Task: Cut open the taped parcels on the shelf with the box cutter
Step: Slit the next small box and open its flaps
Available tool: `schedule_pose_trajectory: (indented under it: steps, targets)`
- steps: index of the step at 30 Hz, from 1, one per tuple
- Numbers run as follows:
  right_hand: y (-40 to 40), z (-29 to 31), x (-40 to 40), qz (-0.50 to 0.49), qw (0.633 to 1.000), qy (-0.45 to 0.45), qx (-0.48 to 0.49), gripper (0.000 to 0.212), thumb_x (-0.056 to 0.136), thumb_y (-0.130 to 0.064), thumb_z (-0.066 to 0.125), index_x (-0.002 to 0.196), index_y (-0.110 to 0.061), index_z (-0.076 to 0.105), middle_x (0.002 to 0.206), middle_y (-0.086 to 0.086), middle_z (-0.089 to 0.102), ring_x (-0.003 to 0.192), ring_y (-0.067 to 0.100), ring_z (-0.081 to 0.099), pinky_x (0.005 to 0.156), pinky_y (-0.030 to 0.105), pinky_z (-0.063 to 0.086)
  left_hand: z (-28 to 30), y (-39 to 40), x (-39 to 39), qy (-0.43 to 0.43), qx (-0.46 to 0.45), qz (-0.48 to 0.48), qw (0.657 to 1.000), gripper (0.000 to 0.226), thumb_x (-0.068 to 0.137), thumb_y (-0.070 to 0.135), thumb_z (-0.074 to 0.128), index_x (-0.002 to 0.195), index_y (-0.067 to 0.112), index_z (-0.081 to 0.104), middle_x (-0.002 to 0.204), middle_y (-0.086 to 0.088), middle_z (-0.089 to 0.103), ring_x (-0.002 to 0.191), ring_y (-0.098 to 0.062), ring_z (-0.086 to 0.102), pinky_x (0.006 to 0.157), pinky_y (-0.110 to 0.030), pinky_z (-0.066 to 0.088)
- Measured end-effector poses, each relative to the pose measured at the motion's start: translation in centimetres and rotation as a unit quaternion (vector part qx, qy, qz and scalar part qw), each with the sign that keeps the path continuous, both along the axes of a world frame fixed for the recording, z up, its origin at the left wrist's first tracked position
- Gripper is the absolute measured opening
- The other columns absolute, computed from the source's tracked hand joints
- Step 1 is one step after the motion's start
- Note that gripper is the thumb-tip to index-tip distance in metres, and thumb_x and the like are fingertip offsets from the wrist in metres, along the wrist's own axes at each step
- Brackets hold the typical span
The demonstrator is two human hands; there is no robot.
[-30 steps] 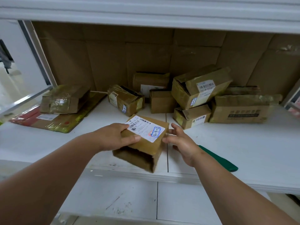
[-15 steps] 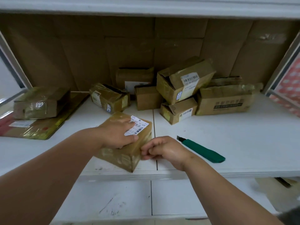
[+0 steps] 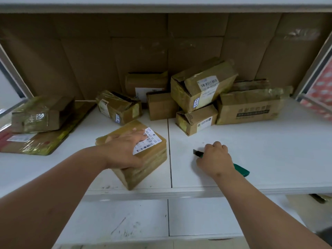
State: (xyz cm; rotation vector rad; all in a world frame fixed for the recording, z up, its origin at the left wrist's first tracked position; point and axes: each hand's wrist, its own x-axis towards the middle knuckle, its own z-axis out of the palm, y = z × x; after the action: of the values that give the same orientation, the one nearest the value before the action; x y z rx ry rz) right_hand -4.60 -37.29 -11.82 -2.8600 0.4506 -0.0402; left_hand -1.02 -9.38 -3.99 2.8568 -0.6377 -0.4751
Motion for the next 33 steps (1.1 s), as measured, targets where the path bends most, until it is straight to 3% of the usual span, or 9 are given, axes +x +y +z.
schedule_pose_trajectory:
  steps: [5,9,11,13,16,20,33]
  targets:
    - [-0.8,0.3,0.0,0.068,0.997,0.014,-0.044,0.024,0.096,-0.018,0.045,0.116,-0.010,0.055,0.115,0.010,0.048,0.105,0.028,0.047,0.074,0.031,0.035,0.7,-0.2,0.2,-0.017,0.031,0.014,0.999,0.086,0.080,0.015,0.060,0.149,0.048,0.021,0.159,0.025,0.010,0.146,-0.018,0.010,0.118,-0.048,0.011]
    - [0.0,0.6,-0.7,0.085,0.995,-0.036,-0.045,0.024,0.101,-0.020,0.036,0.120,-0.016,0.050,0.107,0.009,0.051,0.095,0.029,0.052,0.068,0.033,0.037,0.4,-0.1,0.3,-0.045,0.014,0.019,0.999,0.083,0.085,-0.001,0.058,0.149,0.042,0.028,0.160,0.018,0.016,0.147,-0.016,0.017,0.118,-0.040,0.023]
    - [0.8,1.0,-0.8,0.110,0.992,-0.057,0.005,0.020,0.102,-0.019,0.035,0.117,-0.017,0.048,0.093,0.005,0.050,0.081,0.028,0.052,0.062,0.033,0.036,0.0,-0.1,0.3,-0.057,0.012,0.013,0.998,0.081,0.087,0.007,0.064,0.150,0.038,0.026,0.160,0.014,0.018,0.147,-0.017,0.018,0.118,-0.040,0.023]
    - [1.8,1.6,-1.2,0.158,0.982,-0.064,0.079,0.017,0.104,-0.021,0.034,0.113,-0.016,0.048,0.085,0.003,0.050,0.075,0.027,0.050,0.060,0.035,0.038,-0.3,0.0,0.3,-0.060,0.019,-0.007,0.998,0.078,0.091,0.032,0.064,0.153,0.038,0.017,0.161,0.013,0.015,0.148,-0.015,0.012,0.119,-0.044,0.018]
    - [3.3,2.2,-2.2,0.214,0.965,-0.077,0.128,0.021,0.105,-0.028,0.034,0.109,-0.016,0.050,0.085,0.004,0.053,0.078,0.028,0.053,0.067,0.041,0.046,-0.5,0.2,0.5,-0.051,0.057,-0.022,0.997,0.066,0.096,0.059,0.038,0.153,0.044,0.008,0.162,0.016,0.002,0.149,-0.013,-0.001,0.119,-0.045,0.007]
    - [4.7,2.4,-3.4,0.237,0.957,-0.074,0.149,0.024,0.105,-0.029,0.033,0.109,-0.016,0.052,0.088,0.002,0.053,0.081,0.025,0.053,0.072,0.040,0.047,-1.1,0.1,0.7,-0.063,0.089,-0.025,0.994,0.052,0.102,0.051,0.017,0.153,0.043,0.005,0.163,0.016,-0.003,0.150,-0.013,-0.006,0.119,-0.046,0.002]
    - [6.5,2.4,-3.6,0.220,0.944,-0.061,0.239,0.027,0.104,-0.026,0.037,0.118,-0.023,0.059,0.092,0.002,0.050,0.078,0.011,0.050,0.065,0.024,0.037,-1.4,0.1,1.0,-0.049,0.100,-0.017,0.994,0.054,0.102,0.053,0.015,0.153,0.043,0.001,0.163,0.014,-0.008,0.150,-0.014,-0.010,0.119,-0.048,-0.002]
